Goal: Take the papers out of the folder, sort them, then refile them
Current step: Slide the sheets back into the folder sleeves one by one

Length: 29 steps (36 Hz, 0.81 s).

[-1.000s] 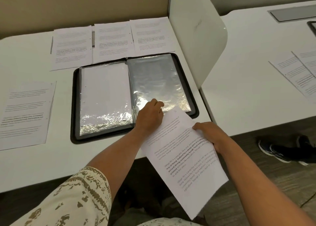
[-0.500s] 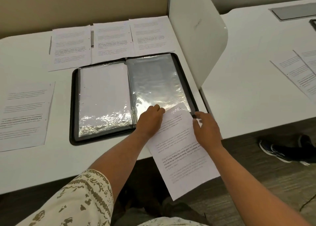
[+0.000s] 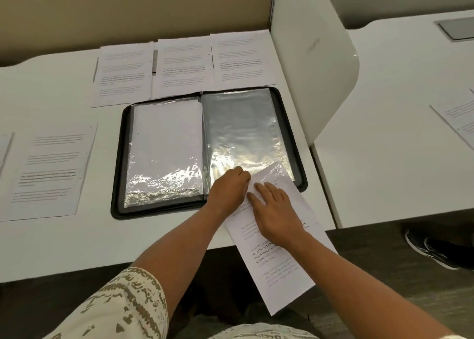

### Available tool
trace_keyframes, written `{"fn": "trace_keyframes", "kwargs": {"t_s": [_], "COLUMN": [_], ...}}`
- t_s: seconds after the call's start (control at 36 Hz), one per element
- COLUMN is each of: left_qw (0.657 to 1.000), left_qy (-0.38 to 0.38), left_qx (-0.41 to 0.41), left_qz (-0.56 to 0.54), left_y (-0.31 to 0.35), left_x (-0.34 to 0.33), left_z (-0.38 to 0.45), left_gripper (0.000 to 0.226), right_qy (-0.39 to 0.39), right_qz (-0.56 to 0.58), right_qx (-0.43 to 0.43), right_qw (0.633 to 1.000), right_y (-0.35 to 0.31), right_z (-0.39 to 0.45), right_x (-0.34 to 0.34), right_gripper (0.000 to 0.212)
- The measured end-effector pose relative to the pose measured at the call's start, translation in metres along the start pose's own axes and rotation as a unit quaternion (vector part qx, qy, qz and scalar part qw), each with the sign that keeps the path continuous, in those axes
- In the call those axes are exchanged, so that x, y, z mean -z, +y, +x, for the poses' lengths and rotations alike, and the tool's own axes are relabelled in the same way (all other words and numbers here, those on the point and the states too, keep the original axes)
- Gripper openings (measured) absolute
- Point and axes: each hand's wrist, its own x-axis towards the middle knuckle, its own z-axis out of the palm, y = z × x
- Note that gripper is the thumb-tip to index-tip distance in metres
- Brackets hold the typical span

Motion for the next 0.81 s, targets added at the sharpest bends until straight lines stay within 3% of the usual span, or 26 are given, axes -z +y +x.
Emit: {"fn": "trace_keyframes", "kwargs": {"t_s": [0.31,0.5,0.58,0.81], "left_qw": [0.998,0.998,0.998,0.997], "left_qy": [0.055,0.049,0.054,0.072], "left_qx": [-0.019,-0.022,-0.02,-0.013], "left_qz": [0.023,0.017,0.01,-0.031], "left_y": [0.007,0.01,0.01,0.005], "left_x": [0.013,0.02,0.02,0.025], "left_z": [-0.005,-0.011,-0.011,-0.009], "left_gripper": [0.011,0.016,0.014,0.015], "right_qy": [-0.024,-0.013,-0.027,-0.033], "right_qz": [0.019,0.068,0.066,0.109], "right_qx": [-0.077,-0.142,-0.121,-0.047], "right_qw": [0.997,0.987,0.99,0.992], "right_y": [-0.002,-0.012,-0.014,-0.01], "right_z": [0.018,0.041,0.051,0.063], "right_x": [0.009,0.013,0.008,0.006], "right_gripper": [0.06,0.058,0.067,0.062]}}
